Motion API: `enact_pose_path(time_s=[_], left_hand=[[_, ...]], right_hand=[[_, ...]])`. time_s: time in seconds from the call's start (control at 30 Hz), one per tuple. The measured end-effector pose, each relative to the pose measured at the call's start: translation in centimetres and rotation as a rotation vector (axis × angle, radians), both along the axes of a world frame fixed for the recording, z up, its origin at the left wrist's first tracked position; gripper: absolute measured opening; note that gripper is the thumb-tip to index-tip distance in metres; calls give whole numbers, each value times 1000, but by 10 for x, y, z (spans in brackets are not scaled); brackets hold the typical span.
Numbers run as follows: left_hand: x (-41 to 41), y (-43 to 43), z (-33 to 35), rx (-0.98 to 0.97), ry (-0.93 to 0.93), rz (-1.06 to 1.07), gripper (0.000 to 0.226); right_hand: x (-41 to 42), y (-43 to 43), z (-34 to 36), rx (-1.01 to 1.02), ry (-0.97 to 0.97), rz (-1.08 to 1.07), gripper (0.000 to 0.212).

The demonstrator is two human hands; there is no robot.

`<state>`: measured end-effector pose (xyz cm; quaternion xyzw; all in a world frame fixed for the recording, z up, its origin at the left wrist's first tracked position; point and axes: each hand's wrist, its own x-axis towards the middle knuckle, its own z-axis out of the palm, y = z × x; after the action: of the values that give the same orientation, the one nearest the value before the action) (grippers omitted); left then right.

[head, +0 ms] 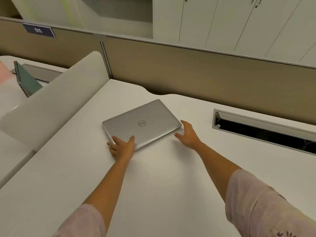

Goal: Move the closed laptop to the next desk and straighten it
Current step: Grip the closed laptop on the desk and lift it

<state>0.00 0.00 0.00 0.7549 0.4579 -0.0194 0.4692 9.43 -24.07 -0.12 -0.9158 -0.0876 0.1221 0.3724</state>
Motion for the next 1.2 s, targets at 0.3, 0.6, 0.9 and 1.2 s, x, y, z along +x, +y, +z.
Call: enact_pose_path(time_s=[0.3, 0.6, 0.9, 1.2], left_hand=[[23, 14, -4, -82, 1, 217, 94], [25, 46, -6, -230, -61, 430, 85], [18, 47, -10, -252, -87, 417, 78], [-6, 25, -3, -177, -23, 411, 98]], right_hand=[[23, 19, -2, 129, 139, -85, 88], [55, 30, 8, 211, 312, -185, 86], [60, 32, 8, 156, 377, -247, 67], [27, 8, 5, 58, 441, -251, 88]])
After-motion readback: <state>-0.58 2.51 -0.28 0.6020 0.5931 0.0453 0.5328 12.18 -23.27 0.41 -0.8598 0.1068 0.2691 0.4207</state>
